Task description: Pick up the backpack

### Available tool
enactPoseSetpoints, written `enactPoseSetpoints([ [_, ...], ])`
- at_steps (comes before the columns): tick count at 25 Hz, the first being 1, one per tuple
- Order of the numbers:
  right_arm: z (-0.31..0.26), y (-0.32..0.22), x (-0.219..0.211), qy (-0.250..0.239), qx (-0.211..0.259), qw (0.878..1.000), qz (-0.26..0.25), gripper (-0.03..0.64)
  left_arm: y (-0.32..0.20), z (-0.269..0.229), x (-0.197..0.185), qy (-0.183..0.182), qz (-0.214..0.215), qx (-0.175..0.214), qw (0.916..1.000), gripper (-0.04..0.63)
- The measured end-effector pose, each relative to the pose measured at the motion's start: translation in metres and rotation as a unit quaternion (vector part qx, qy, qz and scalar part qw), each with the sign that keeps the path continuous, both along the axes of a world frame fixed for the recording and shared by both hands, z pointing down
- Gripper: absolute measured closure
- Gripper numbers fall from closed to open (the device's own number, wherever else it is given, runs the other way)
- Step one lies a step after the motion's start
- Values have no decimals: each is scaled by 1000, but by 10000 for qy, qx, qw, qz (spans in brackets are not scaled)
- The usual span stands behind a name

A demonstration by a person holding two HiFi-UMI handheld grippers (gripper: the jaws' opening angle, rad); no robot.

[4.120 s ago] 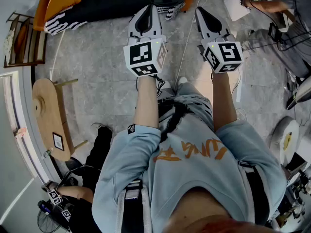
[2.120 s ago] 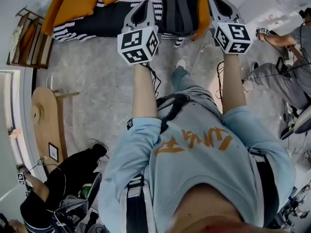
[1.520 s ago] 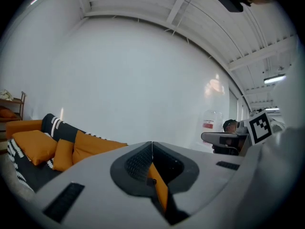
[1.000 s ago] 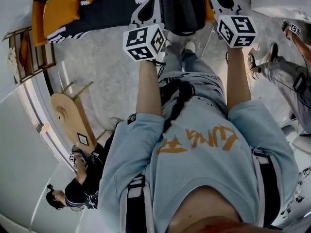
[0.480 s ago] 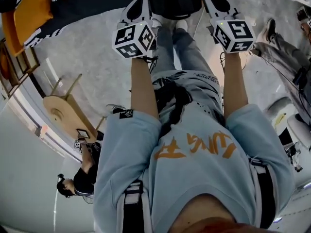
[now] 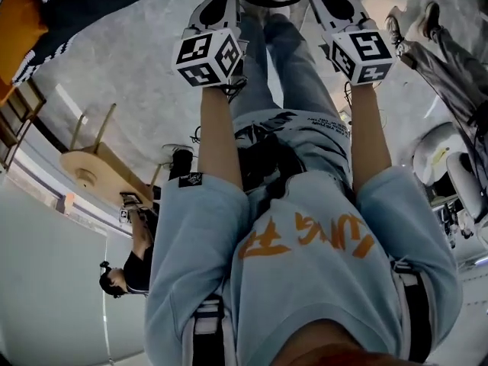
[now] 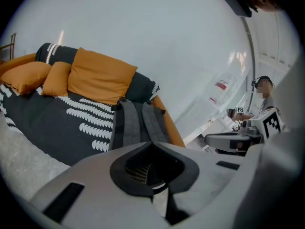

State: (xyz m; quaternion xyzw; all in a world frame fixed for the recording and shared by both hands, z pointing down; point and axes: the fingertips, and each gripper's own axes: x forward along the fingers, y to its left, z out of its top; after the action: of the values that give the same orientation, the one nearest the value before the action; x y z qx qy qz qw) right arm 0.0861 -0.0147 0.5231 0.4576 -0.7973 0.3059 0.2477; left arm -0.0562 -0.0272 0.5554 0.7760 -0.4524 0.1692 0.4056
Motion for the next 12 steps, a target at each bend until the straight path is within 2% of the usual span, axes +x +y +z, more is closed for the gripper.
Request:
enactPoseSetpoints([
  [4,24,10,1,76,-245,9995,-157,588,-1,34,2,-37,165,-231,9996,572],
  [10,73,13,12,20,-552,9985,-57,584,11,76,7,-175,321,-549,9978,571],
  [12,90,18,10,7,-742,9971,-144,546,17,89,2,-278,309,-695,9967,571],
])
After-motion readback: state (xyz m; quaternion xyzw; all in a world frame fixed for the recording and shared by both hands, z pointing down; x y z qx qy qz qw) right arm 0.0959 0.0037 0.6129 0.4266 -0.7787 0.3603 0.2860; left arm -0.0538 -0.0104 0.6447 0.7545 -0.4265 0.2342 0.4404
